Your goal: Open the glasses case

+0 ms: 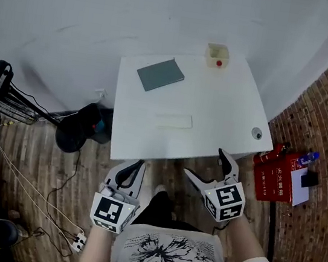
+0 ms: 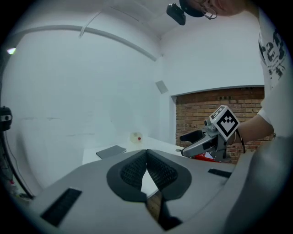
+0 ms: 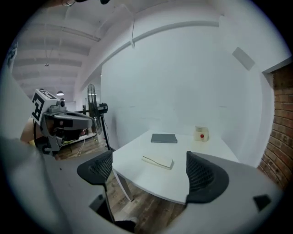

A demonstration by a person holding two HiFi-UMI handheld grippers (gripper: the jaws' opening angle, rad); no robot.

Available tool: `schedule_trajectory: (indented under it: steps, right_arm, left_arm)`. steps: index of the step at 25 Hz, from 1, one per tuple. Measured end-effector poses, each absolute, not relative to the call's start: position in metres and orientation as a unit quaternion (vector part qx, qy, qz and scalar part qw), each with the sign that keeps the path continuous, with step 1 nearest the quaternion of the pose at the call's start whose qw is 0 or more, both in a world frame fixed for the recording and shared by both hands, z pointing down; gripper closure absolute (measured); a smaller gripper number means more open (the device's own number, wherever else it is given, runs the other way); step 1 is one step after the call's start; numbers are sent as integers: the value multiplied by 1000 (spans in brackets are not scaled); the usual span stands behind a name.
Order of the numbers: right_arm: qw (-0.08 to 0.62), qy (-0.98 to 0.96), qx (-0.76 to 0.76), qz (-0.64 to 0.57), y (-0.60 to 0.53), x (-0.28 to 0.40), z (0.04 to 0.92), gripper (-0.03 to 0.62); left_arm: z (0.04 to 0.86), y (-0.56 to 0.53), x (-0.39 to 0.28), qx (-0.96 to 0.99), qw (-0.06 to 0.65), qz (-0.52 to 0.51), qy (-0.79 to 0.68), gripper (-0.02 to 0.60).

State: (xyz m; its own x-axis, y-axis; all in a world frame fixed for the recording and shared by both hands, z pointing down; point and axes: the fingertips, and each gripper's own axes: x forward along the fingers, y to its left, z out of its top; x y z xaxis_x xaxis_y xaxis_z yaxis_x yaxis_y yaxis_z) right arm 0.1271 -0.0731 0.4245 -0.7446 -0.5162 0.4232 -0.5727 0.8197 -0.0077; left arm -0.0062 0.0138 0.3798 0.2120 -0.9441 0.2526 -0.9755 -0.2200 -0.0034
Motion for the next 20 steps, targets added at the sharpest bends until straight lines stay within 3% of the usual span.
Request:
schedule_trajectory:
  steps: [20]
  right_arm:
    - [434,-884,147,90,-235,28,571,118]
  left_arm:
    - [567,-171,-59,757,241,206,-571,568]
